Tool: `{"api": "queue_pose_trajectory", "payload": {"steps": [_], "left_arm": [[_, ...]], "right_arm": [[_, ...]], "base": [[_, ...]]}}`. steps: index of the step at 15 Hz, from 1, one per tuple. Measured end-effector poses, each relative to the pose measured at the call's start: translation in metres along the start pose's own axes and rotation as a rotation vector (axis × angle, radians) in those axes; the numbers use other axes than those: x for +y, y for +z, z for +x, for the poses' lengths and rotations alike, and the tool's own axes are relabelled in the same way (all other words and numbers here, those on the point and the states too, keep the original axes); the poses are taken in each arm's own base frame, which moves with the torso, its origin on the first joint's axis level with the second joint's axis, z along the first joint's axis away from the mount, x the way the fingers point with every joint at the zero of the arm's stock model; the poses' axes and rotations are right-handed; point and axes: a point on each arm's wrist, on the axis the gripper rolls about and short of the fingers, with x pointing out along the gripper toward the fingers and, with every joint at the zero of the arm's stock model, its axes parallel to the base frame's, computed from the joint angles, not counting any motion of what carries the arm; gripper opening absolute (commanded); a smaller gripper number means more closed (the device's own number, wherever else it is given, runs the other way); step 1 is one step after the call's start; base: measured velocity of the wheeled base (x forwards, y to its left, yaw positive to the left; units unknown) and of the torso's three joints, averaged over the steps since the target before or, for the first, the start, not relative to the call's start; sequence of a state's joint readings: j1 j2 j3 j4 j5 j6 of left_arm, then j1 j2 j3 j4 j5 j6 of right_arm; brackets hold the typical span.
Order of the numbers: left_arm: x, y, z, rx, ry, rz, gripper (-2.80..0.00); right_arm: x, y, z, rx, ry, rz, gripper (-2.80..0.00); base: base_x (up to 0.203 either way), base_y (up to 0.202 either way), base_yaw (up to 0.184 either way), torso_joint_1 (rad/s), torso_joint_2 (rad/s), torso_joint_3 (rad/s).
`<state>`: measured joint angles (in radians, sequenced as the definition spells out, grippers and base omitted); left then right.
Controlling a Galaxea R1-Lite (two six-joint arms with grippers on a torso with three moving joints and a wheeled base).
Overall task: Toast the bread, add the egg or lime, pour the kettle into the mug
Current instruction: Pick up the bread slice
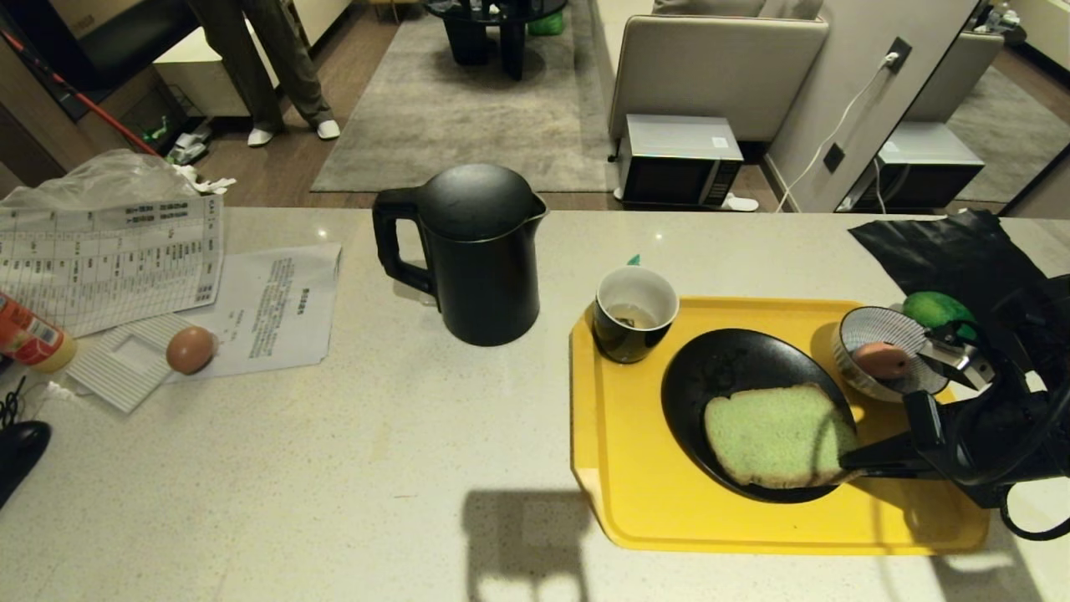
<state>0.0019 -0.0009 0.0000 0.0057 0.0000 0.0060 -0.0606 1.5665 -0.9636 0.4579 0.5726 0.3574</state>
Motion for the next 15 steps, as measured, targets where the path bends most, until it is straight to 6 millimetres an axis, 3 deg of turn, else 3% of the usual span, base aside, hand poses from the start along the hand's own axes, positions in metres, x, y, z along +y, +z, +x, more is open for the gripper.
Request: {"api": "queue_pose_trajectory", "payload": {"steps": [4, 15], "left_arm": [[0.0, 0.0, 0.0, 0.0, 0.0, 0.0, -2.8], [0.0, 0.0, 0.0, 0.0, 0.001, 0.0, -2.8]], "right_arm": [[0.004, -0.002, -0.01, 0.0, 0.105, -0.012, -2.8], [0.013, -0.014, -0.031, -0.046, 0.167, -0.034, -2.8]], "base": [[0.0, 0.0, 0.0, 0.0, 0.0, 0.0], [0.0, 0.0, 0.0, 0.0, 0.0, 0.0]]}}
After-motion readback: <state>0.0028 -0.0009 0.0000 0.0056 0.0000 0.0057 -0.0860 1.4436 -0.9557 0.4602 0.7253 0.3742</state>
